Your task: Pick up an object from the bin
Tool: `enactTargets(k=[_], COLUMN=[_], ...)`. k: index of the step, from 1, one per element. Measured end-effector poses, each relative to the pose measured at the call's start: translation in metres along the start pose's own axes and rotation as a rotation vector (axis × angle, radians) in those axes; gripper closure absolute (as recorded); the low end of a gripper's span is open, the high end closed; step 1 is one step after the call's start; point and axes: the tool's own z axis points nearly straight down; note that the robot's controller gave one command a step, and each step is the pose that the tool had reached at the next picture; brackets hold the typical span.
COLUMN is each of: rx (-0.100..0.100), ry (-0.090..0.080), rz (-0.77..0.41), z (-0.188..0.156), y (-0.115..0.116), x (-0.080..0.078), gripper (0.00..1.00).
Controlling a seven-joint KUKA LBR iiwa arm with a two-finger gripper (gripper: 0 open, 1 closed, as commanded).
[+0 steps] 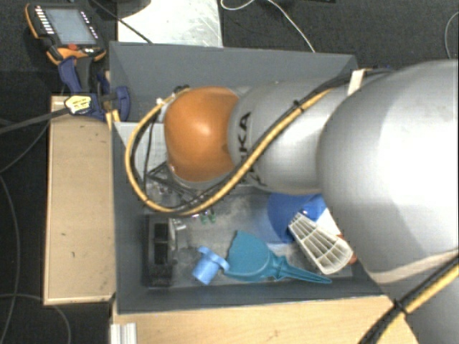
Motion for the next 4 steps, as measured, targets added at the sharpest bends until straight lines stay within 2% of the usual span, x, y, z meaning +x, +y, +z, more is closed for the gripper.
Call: enactTargets(k=[1,2,3,4], rx=[0.001,0.0,0.0,0.008], ry=[-0.065,-0.039,-0.038,-0.032], rz=[-0.234,-0.239,-0.237,-0.288], z=[0.021,0.014,0.014,0.036], y=[0.006,0.005,0.005,0.024], x=[0.037,0.028,0.028,0.076], gripper=[0.0,0.0,0.0,1.0])
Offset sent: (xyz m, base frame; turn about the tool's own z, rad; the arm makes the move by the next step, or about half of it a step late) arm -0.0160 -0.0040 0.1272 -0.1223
